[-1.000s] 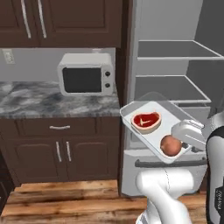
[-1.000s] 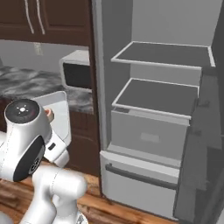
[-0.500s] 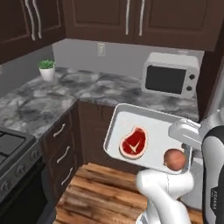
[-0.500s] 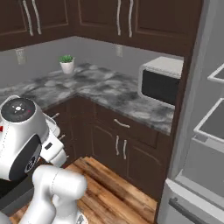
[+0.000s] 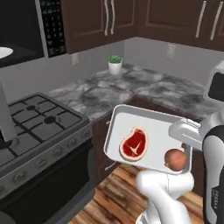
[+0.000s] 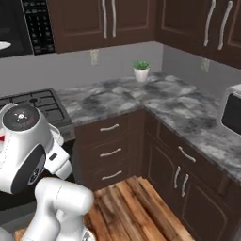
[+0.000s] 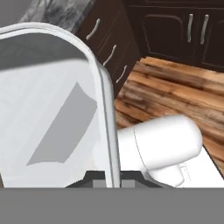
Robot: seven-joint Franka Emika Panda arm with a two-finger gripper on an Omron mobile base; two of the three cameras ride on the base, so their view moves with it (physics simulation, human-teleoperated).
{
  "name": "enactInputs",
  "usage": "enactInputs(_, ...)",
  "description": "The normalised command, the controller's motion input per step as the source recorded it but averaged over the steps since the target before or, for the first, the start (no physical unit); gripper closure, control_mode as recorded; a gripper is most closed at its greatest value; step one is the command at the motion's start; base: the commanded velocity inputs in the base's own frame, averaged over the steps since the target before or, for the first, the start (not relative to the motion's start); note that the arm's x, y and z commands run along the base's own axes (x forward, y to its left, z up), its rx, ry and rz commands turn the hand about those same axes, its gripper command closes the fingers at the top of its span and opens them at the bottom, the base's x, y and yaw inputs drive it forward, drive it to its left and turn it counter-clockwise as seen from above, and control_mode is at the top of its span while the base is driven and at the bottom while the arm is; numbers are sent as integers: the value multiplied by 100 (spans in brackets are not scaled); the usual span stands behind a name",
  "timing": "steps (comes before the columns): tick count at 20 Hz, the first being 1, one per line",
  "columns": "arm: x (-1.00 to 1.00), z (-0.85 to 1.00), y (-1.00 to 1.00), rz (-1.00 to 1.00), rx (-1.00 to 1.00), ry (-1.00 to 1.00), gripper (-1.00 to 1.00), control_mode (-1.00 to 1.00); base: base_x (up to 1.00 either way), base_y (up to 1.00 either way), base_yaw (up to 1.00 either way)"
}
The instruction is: Place the tupperware containing the steak and onion meal in the microwave. Close the microwave door and press the start button to reheat the meal.
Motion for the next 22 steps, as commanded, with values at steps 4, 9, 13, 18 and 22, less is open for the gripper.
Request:
enactInputs(4,0,0,0,0,0,0,100,100,21,0,39)
enactInputs(9,0,0,0,0,0,0,100,100,45,0,45)
enactInputs(13,0,0,0,0,0,0,100,100,70,0,55)
enactInputs(18,0,0,0,0,0,0,100,100,72,-20,50)
enactInputs(22,0,0,0,0,0,0,100,100,69,-49,40)
